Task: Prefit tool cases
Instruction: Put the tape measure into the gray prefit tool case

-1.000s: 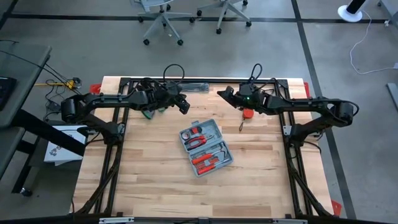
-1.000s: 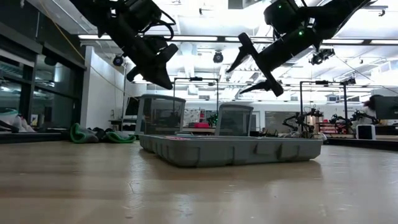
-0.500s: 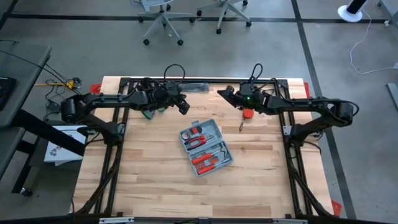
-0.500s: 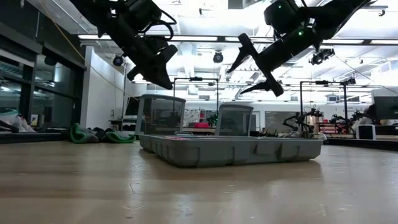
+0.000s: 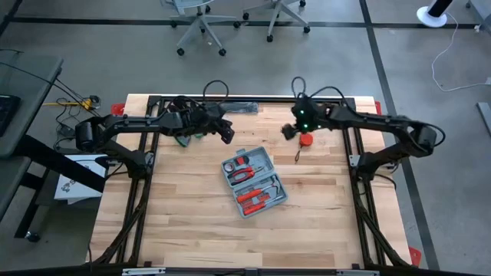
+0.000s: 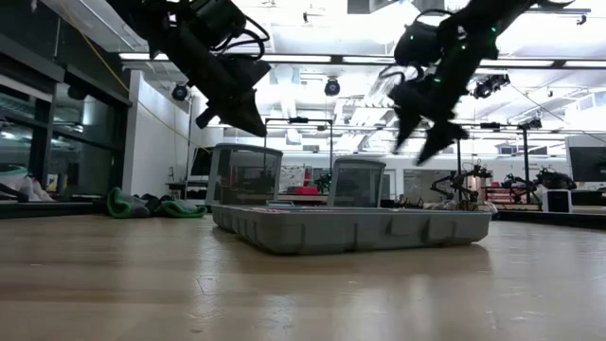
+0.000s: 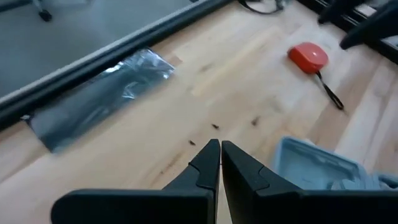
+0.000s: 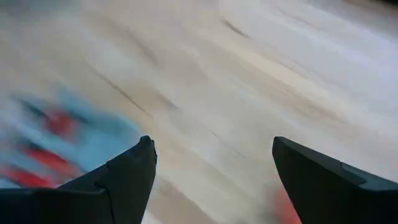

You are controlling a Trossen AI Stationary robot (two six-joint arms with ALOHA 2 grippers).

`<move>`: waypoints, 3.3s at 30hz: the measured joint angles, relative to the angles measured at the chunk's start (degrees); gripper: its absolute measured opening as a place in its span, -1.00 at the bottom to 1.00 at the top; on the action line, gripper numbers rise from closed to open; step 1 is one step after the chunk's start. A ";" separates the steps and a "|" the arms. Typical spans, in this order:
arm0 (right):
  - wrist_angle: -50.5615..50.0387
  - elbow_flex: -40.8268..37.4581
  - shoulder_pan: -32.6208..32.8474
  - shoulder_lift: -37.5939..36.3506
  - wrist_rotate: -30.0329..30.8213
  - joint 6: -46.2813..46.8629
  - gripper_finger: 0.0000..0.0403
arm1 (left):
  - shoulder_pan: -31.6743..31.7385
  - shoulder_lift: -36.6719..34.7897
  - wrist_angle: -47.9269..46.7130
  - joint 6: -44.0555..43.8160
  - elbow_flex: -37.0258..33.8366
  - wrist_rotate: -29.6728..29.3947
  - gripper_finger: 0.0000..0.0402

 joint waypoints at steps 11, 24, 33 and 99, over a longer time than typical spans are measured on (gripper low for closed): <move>-23.42 5.75 -4.65 4.93 0.68 -28.37 0.54 | 0.03 0.02 -0.04 0.04 0.00 1.23 -0.95; -23.68 5.73 -6.78 12.40 0.83 -40.66 0.54 | 0.01 0.02 -4.18 0.26 0.00 4.22 -0.95; -20.65 5.87 -6.78 20.72 0.25 -41.04 0.54 | 0.01 0.02 -6.45 1.20 0.00 4.20 -0.95; -10.25 29.52 13.57 31.06 -13.83 -39.55 -1.00 | -5.13 0.02 2.33 -14.03 -14.62 16.07 -0.95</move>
